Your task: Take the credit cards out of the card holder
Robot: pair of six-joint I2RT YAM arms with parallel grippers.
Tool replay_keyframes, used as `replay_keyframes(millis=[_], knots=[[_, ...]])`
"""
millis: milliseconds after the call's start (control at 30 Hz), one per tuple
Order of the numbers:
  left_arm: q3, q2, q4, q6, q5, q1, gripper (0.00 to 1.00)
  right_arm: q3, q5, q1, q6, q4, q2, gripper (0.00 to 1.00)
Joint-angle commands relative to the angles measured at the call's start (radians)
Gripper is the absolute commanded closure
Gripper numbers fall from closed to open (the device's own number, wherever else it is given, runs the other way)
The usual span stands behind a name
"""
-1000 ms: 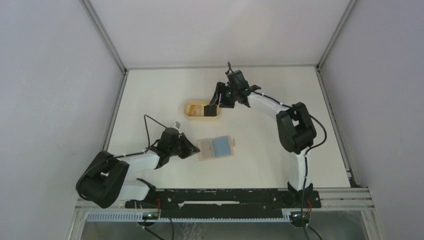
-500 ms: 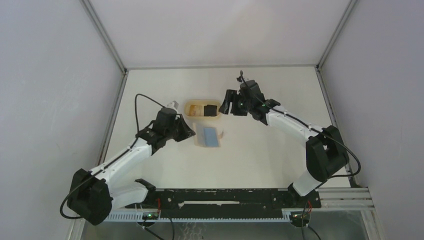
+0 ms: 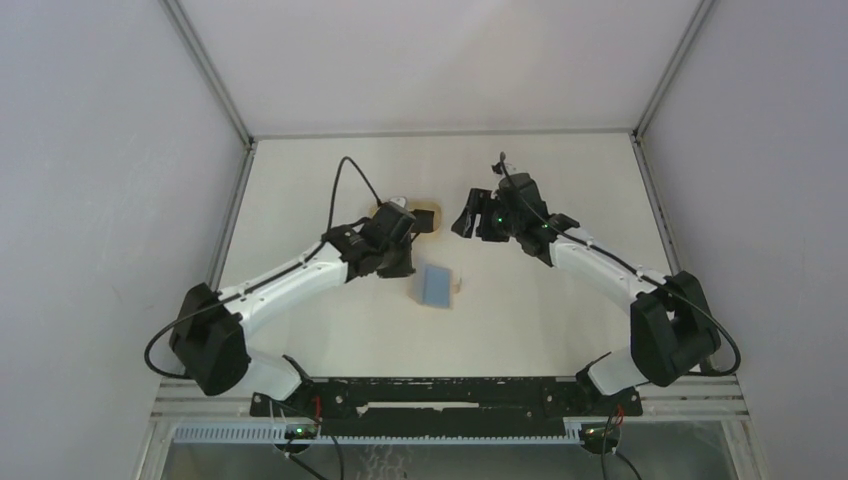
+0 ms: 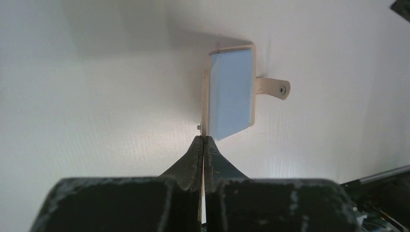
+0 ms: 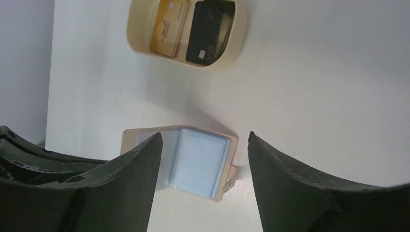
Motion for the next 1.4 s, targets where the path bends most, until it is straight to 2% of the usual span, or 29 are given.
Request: replay_keyframes(millis=[0, 167, 367, 800, 967, 1033, 1133, 1367], knots=[[0.141, 0.063, -0.108, 0.05, -0.132, -0.034, 1.0, -0.017, 0.007, -0.037, 0.002, 0.039, -0.076, 0.26], [0.239, 0.159, -0.186, 0.065, -0.19, -0.067, 1.0, -0.019, 0.021, -0.08, 0.012, 0.013, -0.097, 0.26], [0.32, 0.233, -0.198, 0.051, -0.196, -0.123, 1.0, -0.019, 0.054, -0.109, 0.042, 0.001, -0.089, 0.26], [0.364, 0.405, -0.203, -0.037, -0.184, -0.198, 1.0, -0.049, 0.034, -0.174, 0.074, -0.002, -0.079, 0.26], [0.37, 0.376, -0.213, -0.048, -0.218, -0.198, 1.0, -0.079, -0.022, -0.184, 0.081, 0.029, -0.095, 0.26], [0.363, 0.348, -0.22, -0.045, -0.235, -0.185, 1.0, -0.116, -0.091, -0.179, 0.073, 0.081, -0.111, 0.26], [0.339, 0.302, -0.221, -0.039, -0.24, -0.148, 1.0, -0.128, -0.159, -0.119, 0.026, 0.118, -0.117, 0.26], [0.235, 0.129, -0.291, 0.025, -0.351, -0.011, 1.0, -0.125, -0.125, -0.02, 0.004, 0.086, -0.106, 0.26]])
